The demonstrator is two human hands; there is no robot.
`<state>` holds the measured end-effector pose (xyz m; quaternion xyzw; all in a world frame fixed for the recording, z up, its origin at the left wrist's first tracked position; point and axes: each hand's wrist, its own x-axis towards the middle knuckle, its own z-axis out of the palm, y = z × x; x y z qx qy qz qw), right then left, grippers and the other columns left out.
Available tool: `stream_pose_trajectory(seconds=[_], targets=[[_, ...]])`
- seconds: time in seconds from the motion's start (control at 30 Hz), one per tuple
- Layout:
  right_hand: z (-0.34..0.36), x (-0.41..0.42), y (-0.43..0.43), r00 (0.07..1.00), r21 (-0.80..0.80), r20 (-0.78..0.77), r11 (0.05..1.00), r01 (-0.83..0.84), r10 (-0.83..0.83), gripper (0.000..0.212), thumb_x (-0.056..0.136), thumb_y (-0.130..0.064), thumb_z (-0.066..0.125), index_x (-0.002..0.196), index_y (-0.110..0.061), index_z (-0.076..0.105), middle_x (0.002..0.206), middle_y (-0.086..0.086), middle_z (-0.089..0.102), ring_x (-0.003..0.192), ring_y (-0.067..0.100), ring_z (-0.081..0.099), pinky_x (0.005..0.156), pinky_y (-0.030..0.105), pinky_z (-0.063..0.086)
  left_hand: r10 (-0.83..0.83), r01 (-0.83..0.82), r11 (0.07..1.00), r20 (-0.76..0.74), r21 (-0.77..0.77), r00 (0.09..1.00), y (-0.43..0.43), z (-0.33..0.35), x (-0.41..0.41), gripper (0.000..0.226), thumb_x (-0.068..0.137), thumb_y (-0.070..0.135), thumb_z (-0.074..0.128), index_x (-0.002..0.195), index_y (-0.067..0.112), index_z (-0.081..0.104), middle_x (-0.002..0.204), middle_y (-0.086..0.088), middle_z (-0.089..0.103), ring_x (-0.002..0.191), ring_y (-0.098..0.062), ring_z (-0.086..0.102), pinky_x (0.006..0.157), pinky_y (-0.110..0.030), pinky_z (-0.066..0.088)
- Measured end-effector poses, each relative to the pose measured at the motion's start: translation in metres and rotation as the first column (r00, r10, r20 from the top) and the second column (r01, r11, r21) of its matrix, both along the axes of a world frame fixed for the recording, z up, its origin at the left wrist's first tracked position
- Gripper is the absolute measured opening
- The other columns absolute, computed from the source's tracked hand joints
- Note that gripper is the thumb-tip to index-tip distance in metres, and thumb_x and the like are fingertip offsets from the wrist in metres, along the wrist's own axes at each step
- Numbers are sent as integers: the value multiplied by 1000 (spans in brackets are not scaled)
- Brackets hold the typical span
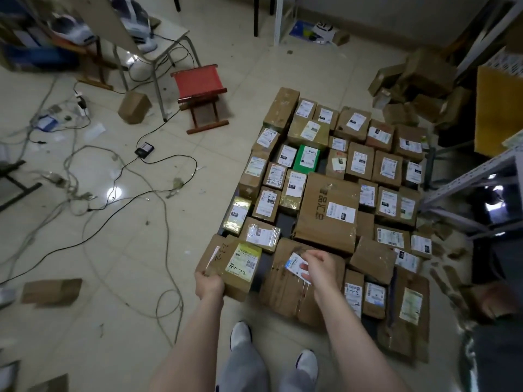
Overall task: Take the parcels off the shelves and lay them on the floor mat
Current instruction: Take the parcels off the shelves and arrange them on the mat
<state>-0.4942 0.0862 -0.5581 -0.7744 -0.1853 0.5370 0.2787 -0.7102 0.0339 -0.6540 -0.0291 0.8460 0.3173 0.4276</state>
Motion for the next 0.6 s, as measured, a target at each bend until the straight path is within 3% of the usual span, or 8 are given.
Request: stream_pose_trajectory(seconds=[0.13,0.23,0.47,0.6], targets=[[-40,-4,10,999,-16,-14,999,-48,47,18,94,-12,62,112,-9,63,104,7,66,89,19,65,82,37,55,25,-25,999,-4,-20,1000,-6,-32,7,32,101,20,41,132,14,48,125,-20,56,110,-39,56,94,-53,53],[-76,-4,14,996,-23,-34,996,-85,85,16,94,-13,61,110,-11,63,99,4,65,90,19,66,82,36,56,47,-47,998,2,-28,999,-9,-63,11,35,100,22,43,134,15,48,128,-19,56,112,-39,57,95,-53,52],[-160,2,1,978,-30,-46,978,-206,204,13,93,-11,59,86,-21,59,92,1,65,76,16,65,63,26,49,135,-134,989,11,-58,991,-20,-144,34,16,99,25,42,110,18,52,118,-16,58,99,-35,56,91,-49,54],[-201,14,-2,974,-26,-37,974,-223,222,13,94,-8,58,87,-19,59,91,2,65,70,13,63,60,25,48,140,-137,989,42,-61,989,-23,-189,46,26,99,22,41,123,17,52,122,-15,57,107,-36,57,93,-50,54]])
